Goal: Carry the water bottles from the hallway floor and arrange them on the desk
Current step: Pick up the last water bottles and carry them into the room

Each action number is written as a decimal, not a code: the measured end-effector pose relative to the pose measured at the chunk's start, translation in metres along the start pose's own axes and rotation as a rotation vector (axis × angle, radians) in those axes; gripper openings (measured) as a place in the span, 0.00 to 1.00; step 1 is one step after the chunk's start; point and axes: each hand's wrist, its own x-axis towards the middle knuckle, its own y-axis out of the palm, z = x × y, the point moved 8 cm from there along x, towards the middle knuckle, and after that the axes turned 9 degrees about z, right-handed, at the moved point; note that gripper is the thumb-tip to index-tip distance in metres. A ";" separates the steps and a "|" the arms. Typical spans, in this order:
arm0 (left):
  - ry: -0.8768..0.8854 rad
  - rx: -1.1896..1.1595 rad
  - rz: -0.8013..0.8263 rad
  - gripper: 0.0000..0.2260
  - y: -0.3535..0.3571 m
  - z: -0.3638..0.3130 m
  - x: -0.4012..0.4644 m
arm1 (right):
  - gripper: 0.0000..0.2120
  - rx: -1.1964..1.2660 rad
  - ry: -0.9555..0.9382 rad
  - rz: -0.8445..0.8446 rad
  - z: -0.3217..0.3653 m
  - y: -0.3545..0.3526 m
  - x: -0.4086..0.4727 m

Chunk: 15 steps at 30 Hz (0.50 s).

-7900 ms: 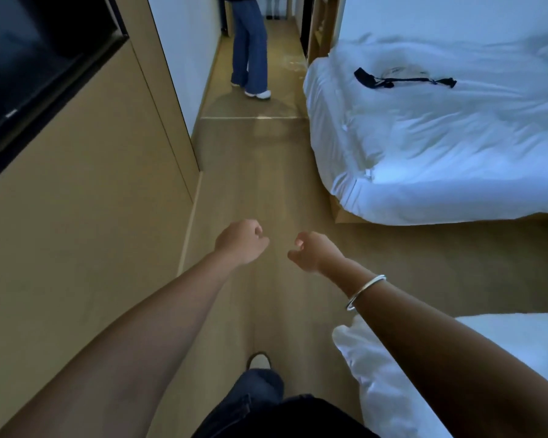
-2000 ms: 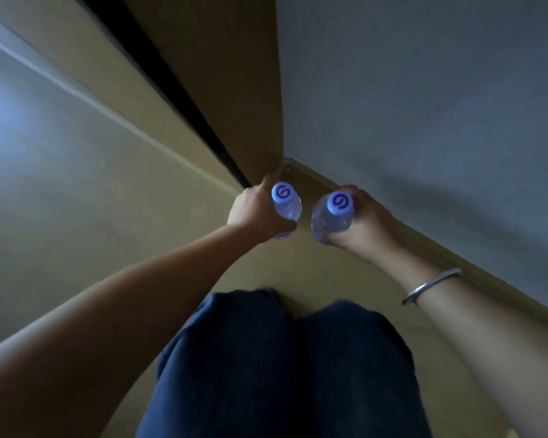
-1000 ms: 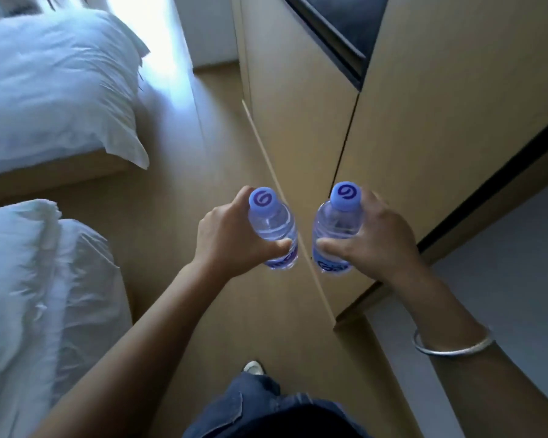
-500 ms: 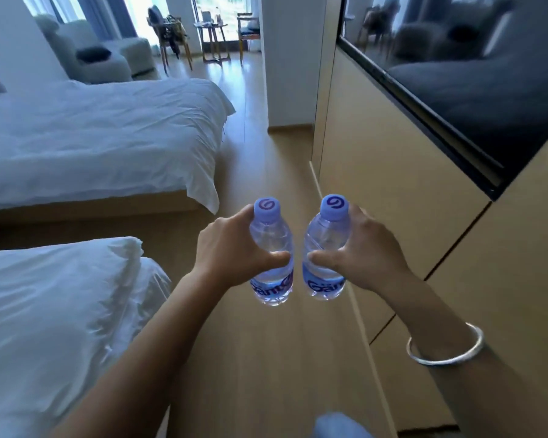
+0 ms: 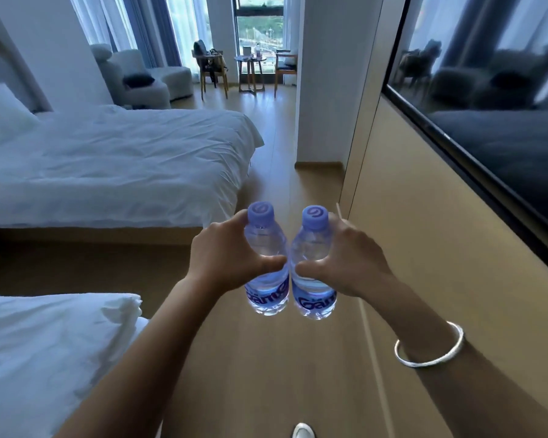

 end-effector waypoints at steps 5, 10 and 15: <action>0.000 -0.017 -0.055 0.31 0.005 0.010 0.078 | 0.27 -0.028 -0.032 0.005 -0.007 -0.021 0.085; -0.017 -0.029 -0.042 0.32 0.011 0.026 0.146 | 0.25 -0.034 -0.031 0.018 -0.013 -0.029 0.156; -0.019 -0.021 -0.040 0.29 0.016 0.047 0.218 | 0.23 -0.020 -0.033 0.014 -0.017 -0.032 0.229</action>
